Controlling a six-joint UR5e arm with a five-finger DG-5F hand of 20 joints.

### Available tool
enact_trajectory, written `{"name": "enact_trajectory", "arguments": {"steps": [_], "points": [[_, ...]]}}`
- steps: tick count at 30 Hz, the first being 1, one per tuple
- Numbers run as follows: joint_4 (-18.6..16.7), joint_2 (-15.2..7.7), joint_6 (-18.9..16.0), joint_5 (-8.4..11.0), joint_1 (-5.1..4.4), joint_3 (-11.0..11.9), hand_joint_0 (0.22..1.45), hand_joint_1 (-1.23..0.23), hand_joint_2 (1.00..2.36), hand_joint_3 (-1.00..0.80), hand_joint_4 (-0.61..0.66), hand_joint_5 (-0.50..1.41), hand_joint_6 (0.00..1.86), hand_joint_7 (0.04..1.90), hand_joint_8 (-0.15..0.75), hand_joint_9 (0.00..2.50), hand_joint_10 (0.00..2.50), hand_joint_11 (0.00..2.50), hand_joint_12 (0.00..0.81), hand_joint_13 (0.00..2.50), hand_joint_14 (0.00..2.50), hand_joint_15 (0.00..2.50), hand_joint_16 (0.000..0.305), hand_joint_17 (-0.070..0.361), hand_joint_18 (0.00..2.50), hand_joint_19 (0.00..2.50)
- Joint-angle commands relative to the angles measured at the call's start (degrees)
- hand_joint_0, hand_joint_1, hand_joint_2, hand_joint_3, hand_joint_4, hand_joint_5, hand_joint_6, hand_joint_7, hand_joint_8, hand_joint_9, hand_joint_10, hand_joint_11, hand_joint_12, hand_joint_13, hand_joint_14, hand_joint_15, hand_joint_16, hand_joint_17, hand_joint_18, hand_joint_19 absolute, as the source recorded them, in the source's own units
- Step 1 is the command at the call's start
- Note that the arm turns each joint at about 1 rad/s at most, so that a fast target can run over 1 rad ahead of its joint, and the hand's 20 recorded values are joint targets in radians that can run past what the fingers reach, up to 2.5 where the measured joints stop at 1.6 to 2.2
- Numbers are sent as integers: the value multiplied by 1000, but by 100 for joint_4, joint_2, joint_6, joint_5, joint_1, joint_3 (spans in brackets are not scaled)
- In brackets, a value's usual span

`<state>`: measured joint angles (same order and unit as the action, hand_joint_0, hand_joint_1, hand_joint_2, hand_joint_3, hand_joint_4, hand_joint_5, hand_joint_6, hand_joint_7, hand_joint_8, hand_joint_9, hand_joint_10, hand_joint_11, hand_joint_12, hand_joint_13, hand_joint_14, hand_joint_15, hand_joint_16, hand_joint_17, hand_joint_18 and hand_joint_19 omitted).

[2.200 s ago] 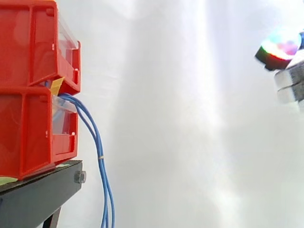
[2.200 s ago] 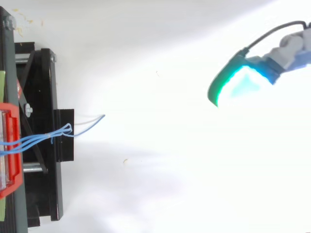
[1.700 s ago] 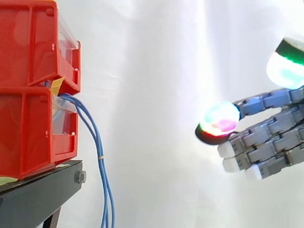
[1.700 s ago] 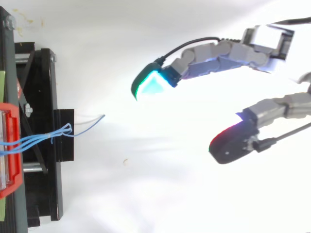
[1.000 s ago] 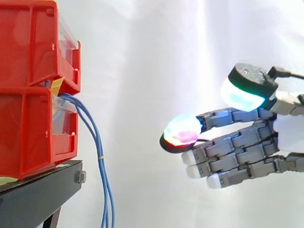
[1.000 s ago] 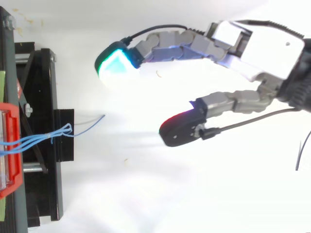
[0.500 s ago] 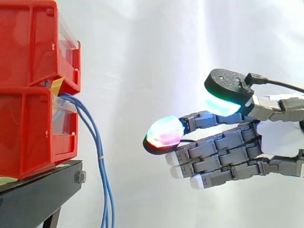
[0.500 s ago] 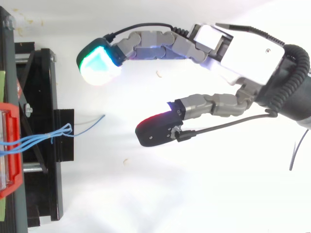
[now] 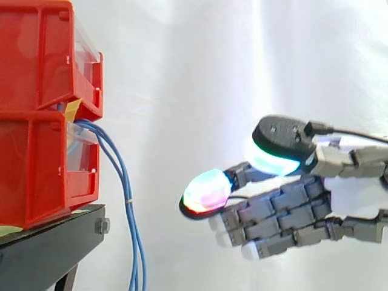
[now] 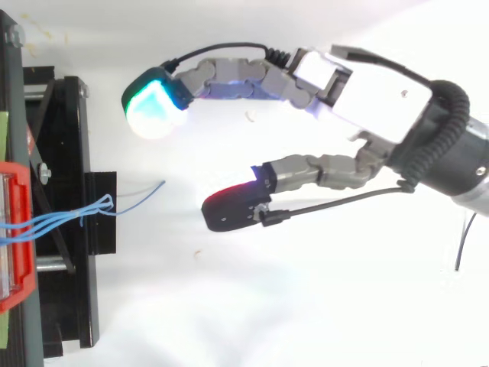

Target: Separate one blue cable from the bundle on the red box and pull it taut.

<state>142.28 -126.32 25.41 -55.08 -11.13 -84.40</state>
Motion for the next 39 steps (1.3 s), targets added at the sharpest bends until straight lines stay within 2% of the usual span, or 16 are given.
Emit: {"name": "enact_trajectory", "arguments": {"steps": [1, 2, 6, 10, 13, 14, 17, 20, 26, 30, 33, 35, 39], "points": [[72, -270, -133, -11, 6, 266, 533, -645, 1000, -500, 242, -187, 502, 689, 296, 496, 0, 0, 348, 419, 2, 78, 51, 116, 379, 262], [168, -402, -212, -29, -3, 407, 535, -642, 1000, -500, 241, -186, 502, 688, 295, 497, 0, 0, 347, 425, 2, 80, 51, 116, 379, 260], [423, -525, -256, -29, -3, 574, 538, -639, 1000, -500, 247, -182, 502, 692, 292, 510, 0, 0, 345, 439, 3, 94, 51, 116, 390, 272], [573, -534, -238, -11, -3, 574, 539, -639, 1000, -500, 249, -180, 502, 694, 291, 515, 0, 0, 344, 448, 3, 99, 51, 115, 407, 272], [555, -648, -291, -29, 32, 574, 541, -638, 1000, -500, 250, -178, 502, 698, 293, 519, 0, 0, 346, 454, 3, 108, 51, 115, 402, 279], [529, -754, -309, -20, 41, 583, 541, -638, 1000, -500, 251, -177, 502, 703, 294, 519, 0, 0, 346, 454, 3, 101, 51, 115, 402, 276], [520, -815, -379, -29, 41, 644, 541, -638, 1000, -500, 254, -175, 502, 722, 293, 522, 0, 0, 347, 455, 3, 108, 51, 115, 406, 279], [608, -947, -449, -38, 32, 864, 542, -637, 1000, -500, 263, -163, 502, 775, 292, 519, 0, 0, 345, 457, 3, 109, 51, 115, 403, 275], [740, -947, -388, -55, 6, 1092, 546, -638, 1000, -500, 283, -147, 503, 855, 293, 522, 0, 0, 345, 460, 3, 115, 50, 113, 405, 283], [643, -947, -221, -90, -29, 1171, 548, -640, 1000, -500, 293, -143, 503, 879, 293, 524, 1, 0, 344, 460, 3, 115, 50, 113, 405, 280], [546, -982, -221, -90, -38, 1171, 547, -643, 1000, -500, 304, -136, 503, 921, 294, 528, 0, 0, 344, 462, 3, 113, 50, 113, 405, 282], [362, -1000, -221, -134, -47, 1163, 549, -642, 1000, -500, 311, -131, 503, 953, 294, 529, 1, 0, 343, 462, 4, 117, 50, 113, 407, 287], [283, -1000, -221, -213, -64, 1171, 556, -645, 1000, -500, 314, -121, 504, 1036, 295, 531, 0, 7, 342, 464, 4, 118, 50, 112, 402, 288]]}}
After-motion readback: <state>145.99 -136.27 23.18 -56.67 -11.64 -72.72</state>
